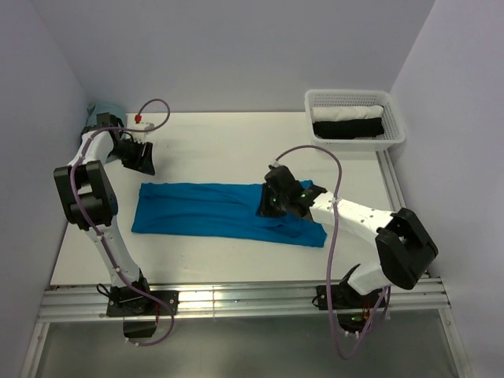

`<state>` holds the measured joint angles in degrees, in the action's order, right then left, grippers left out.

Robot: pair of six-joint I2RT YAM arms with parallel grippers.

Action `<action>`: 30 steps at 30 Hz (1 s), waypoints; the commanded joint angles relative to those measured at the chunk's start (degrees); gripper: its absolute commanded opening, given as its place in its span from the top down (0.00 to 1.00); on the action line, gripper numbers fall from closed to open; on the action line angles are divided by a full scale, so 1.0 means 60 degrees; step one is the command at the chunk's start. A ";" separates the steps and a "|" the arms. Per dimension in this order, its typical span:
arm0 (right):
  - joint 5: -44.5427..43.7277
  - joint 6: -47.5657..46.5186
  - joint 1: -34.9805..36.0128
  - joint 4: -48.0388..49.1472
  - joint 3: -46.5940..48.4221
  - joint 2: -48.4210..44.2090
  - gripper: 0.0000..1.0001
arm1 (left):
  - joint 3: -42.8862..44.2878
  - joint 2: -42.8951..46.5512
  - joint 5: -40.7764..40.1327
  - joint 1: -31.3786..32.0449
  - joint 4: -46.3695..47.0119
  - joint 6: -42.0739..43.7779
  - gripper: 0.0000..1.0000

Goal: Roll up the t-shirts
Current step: Fold the tshirt

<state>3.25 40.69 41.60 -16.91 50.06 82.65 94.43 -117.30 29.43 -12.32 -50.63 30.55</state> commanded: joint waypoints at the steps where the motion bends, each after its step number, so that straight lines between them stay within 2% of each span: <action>1: -0.0468 -0.0189 -0.0093 -0.0288 0.0722 -0.0343 0.78 | 0.0638 -0.0079 -0.0189 -0.0071 -0.0042 -0.0199 0.47; 9: -0.0160 -0.0687 -0.0518 -0.0317 0.2581 0.1194 0.77 | 0.0638 -0.0373 -0.0070 -0.0057 -0.1082 0.0621 0.43; 14: 0.0351 -0.0804 -0.1058 -0.0083 0.3212 0.2014 0.75 | 0.0272 -0.0255 -0.0262 -0.0071 -0.0995 0.0798 0.41; 19: 0.0455 -0.1054 -0.1148 -0.0580 0.4619 0.3375 0.70 | 0.0886 -0.0723 0.0279 -0.0071 -0.1331 0.0637 0.41; 23: 0.0602 -0.0980 -0.1148 -0.0537 0.4650 0.3613 0.70 | 0.1078 -0.1104 0.0354 -0.0057 -0.1376 0.0593 0.42; 30: 0.0397 -0.0878 -0.1133 -0.0230 0.3261 0.2794 0.70 | 0.1122 -0.1135 0.0412 -0.0071 -0.1508 0.0607 0.46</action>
<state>5.85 35.88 34.61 -18.87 72.58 103.55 99.15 -124.99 30.13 -12.62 -58.37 33.58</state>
